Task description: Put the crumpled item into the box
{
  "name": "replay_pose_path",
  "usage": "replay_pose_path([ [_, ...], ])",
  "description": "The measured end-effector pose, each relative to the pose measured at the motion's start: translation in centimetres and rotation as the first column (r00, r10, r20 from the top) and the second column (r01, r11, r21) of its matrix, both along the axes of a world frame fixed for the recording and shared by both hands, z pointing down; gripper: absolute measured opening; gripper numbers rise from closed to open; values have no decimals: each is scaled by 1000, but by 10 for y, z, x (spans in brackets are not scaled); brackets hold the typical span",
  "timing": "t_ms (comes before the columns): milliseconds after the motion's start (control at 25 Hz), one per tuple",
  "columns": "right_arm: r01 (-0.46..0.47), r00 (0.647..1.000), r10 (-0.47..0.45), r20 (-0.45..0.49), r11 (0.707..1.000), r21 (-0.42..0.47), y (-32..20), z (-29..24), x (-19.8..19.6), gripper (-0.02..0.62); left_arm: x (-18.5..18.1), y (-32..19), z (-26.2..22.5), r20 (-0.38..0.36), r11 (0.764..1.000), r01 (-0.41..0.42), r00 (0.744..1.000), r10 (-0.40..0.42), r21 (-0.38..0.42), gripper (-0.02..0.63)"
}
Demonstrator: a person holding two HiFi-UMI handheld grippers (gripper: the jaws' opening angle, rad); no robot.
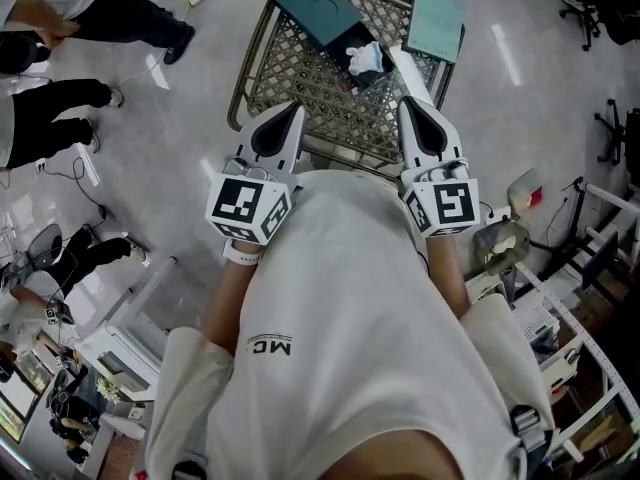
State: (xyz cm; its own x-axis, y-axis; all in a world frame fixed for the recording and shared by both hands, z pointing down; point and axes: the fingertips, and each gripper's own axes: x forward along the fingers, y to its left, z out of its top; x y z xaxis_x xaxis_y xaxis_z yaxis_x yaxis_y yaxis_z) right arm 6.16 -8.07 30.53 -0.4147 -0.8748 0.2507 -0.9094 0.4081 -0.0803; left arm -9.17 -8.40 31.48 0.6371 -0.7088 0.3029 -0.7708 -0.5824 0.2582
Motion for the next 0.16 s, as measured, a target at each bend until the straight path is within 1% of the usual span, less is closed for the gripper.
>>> replay_pose_path([
  [160, 1, 1000, -1, 1, 1000, 2, 2, 0, -1, 23, -1, 3, 0, -2, 1000, 1, 1000, -1, -1, 25],
])
